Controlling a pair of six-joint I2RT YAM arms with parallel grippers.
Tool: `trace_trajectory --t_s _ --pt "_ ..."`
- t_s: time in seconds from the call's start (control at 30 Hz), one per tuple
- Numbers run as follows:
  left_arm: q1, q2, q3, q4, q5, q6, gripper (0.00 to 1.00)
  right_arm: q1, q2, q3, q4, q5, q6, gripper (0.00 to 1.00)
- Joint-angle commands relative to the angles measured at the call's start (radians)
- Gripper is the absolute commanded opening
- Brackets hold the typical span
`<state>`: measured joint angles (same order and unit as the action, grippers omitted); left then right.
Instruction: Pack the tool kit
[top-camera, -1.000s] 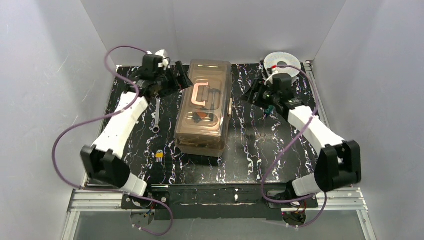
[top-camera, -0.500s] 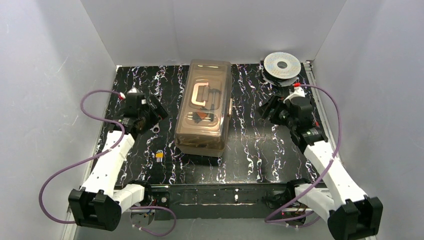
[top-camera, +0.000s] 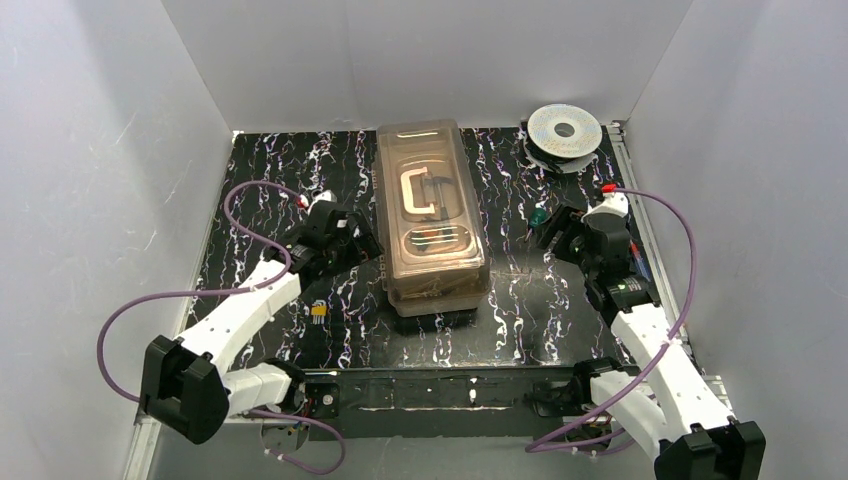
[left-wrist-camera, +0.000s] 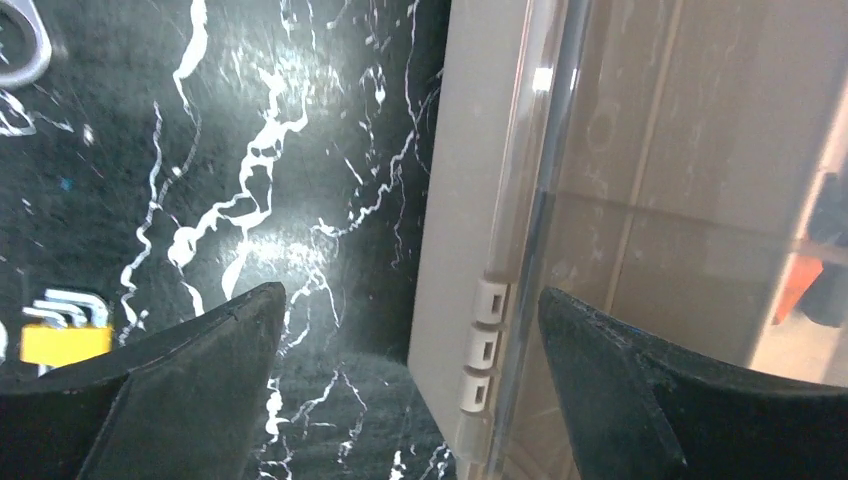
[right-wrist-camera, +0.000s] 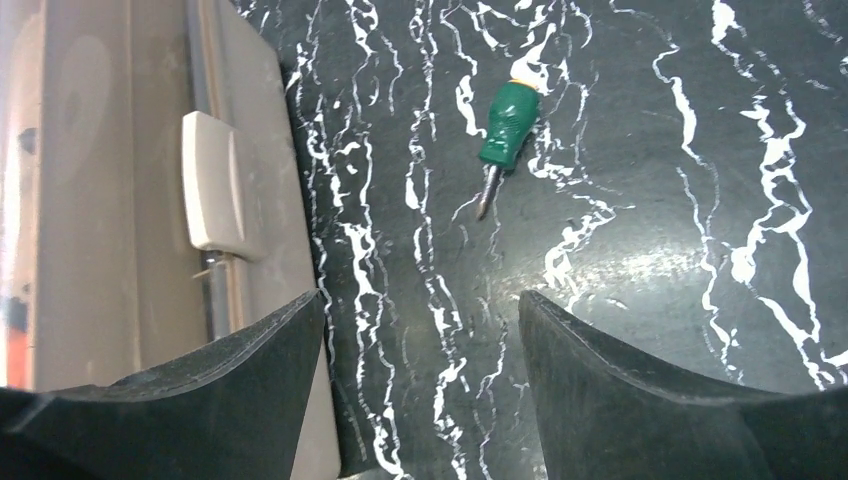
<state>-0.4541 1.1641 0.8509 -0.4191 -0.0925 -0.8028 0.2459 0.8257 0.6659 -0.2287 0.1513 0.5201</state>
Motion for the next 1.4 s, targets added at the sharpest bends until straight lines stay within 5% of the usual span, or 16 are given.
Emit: trace_trajectory --t_s 0.0,0.13,0.4,0.57,0.8,0.87,0.97,1.03,1.17,1.23,1.37 --pt "0.027 -0.034 0.054 -0.027 -0.159 0.082 0.98 -0.011 -0.035 -0.102 0.219 0.031 -0.162 0.80" --pt "0.106 -0.070 -0.028 0.098 -0.286 0.170 0.98 -0.013 -0.090 -0.222 0.464 -0.034 -0.270 0.81" --pt "0.099 -0.227 -0.425 0.764 -0.393 0.570 0.98 -0.022 0.016 -0.335 0.752 0.136 -0.464 0.78" --pt "0.101 -0.126 -0.490 0.914 -0.525 0.661 0.98 -0.031 0.214 -0.384 0.968 0.246 -0.500 0.67" --pt "0.114 -0.017 -0.643 1.393 -0.523 0.856 0.98 -0.056 0.341 -0.435 1.134 0.279 -0.517 0.79" --pt "0.118 -0.045 -0.610 1.245 -0.491 0.816 0.98 -0.072 0.386 -0.464 1.232 0.266 -0.551 0.79" --pt "0.126 0.049 -0.633 1.305 -0.624 0.732 0.98 -0.078 0.482 -0.490 1.421 0.265 -0.585 0.80" --pt "0.134 0.097 -0.643 1.395 -0.640 0.753 0.98 -0.108 0.437 -0.465 1.278 0.221 -0.538 0.78" --pt "0.136 0.095 -0.625 1.346 -0.599 0.746 0.98 -0.179 0.530 -0.477 1.404 0.179 -0.477 0.74" --pt "0.136 0.093 -0.612 1.299 -0.624 0.728 0.98 -0.203 0.498 -0.413 1.204 0.189 -0.420 0.78" --pt "0.137 0.103 -0.593 1.275 -0.733 0.679 0.98 -0.233 0.497 -0.417 1.220 0.142 -0.413 0.78"
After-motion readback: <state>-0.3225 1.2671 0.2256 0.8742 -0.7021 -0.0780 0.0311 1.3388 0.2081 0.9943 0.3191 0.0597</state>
